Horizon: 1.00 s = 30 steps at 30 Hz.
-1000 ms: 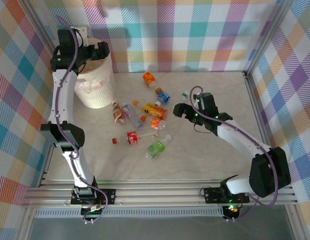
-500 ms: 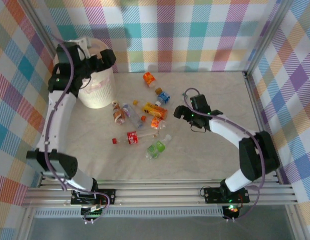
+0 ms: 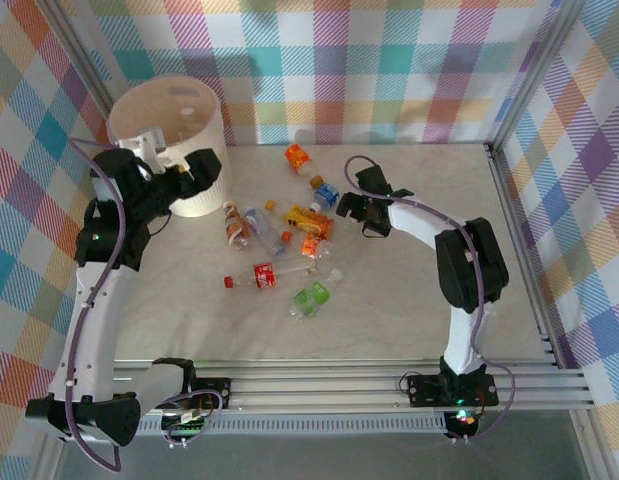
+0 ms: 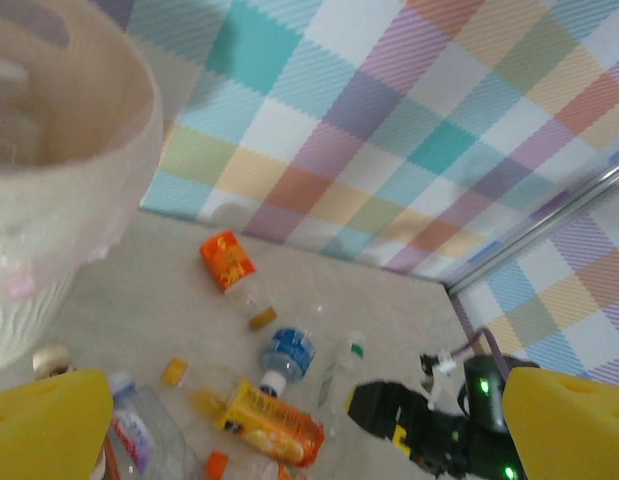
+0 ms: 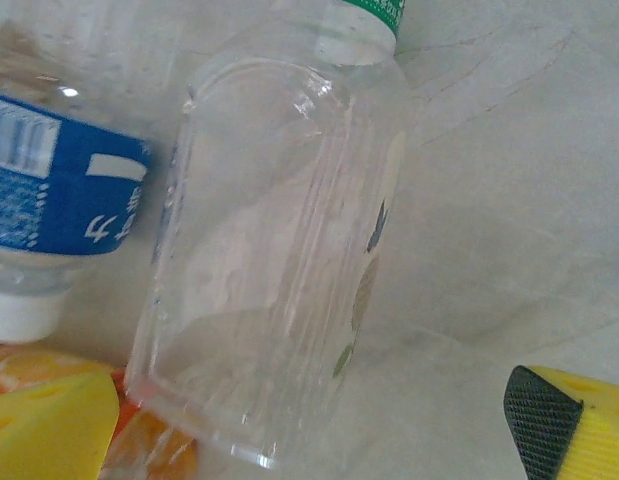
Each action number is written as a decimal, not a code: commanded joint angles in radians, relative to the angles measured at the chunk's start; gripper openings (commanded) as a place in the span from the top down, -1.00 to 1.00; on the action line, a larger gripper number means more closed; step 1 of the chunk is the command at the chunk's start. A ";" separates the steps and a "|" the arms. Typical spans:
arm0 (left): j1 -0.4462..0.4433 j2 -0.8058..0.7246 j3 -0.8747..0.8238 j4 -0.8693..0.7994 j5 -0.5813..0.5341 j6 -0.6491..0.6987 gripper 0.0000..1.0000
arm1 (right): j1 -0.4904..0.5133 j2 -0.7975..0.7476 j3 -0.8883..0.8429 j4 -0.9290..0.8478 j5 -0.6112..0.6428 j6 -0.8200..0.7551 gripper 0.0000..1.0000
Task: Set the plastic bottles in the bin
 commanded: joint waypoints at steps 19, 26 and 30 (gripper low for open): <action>-0.006 -0.081 -0.178 -0.082 -0.029 0.009 -1.00 | 0.019 0.215 0.216 -0.137 0.114 -0.112 -0.72; -0.006 -0.077 -0.191 -0.055 -0.015 -0.008 -1.00 | 0.019 0.166 0.130 -0.059 0.116 -0.121 -0.53; -0.007 -0.065 -0.210 -0.025 0.022 -0.038 -1.00 | 0.019 0.106 0.048 0.019 0.119 -0.143 -0.33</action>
